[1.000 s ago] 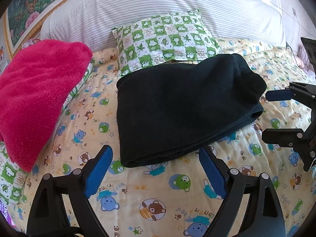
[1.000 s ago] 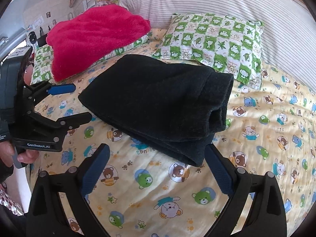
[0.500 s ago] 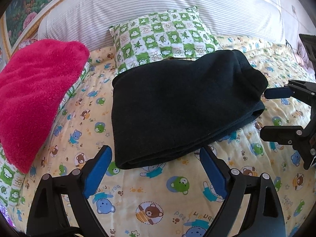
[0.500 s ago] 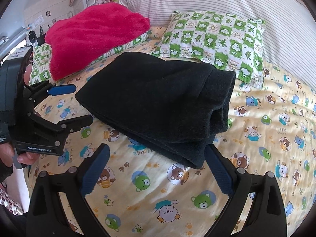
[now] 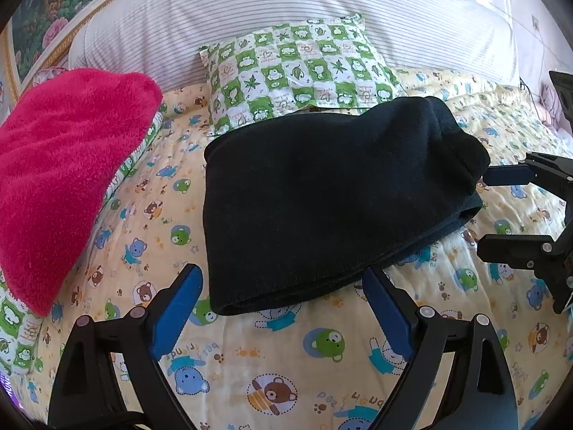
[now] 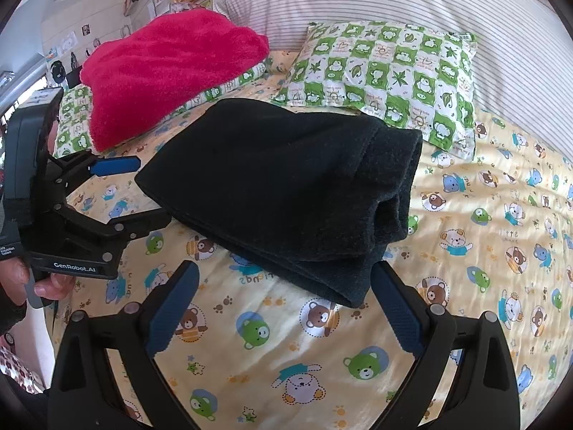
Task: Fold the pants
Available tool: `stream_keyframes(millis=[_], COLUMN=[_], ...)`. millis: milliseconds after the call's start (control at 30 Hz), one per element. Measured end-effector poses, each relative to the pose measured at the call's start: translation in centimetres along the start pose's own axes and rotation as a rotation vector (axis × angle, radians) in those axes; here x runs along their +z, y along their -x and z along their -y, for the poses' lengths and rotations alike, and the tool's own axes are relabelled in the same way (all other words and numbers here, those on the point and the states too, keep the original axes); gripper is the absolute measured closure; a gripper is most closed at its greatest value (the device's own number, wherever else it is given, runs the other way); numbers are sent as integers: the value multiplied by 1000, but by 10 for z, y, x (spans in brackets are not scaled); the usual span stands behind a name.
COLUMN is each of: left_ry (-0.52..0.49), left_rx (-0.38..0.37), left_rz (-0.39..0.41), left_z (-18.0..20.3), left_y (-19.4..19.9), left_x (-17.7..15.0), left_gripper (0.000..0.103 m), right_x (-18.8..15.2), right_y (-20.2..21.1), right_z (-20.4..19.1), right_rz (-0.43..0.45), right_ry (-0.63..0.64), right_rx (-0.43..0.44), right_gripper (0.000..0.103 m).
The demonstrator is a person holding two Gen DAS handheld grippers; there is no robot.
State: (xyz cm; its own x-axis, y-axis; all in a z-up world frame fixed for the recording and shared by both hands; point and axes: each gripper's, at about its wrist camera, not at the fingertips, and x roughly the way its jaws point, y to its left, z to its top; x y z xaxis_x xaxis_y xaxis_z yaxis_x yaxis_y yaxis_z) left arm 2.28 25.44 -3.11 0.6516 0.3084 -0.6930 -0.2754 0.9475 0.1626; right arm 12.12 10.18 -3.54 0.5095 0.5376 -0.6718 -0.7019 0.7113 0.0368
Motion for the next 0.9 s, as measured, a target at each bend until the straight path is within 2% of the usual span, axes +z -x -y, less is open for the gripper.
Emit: stream_keyframes(millis=[200,900], left_ry=[14,34], left_rx=[-11,-6], left_rz=[26,37], left_z=[-3,-10], left_y=[5,7], left_x=[3,15], left_gripper=[12,12], right_x=[2,6], right_y=[4,11], right_z=[1,2], right_rz=[17,33], right_ry=[-1,-5], right_rx=[0,-12], right_gripper=[6,6])
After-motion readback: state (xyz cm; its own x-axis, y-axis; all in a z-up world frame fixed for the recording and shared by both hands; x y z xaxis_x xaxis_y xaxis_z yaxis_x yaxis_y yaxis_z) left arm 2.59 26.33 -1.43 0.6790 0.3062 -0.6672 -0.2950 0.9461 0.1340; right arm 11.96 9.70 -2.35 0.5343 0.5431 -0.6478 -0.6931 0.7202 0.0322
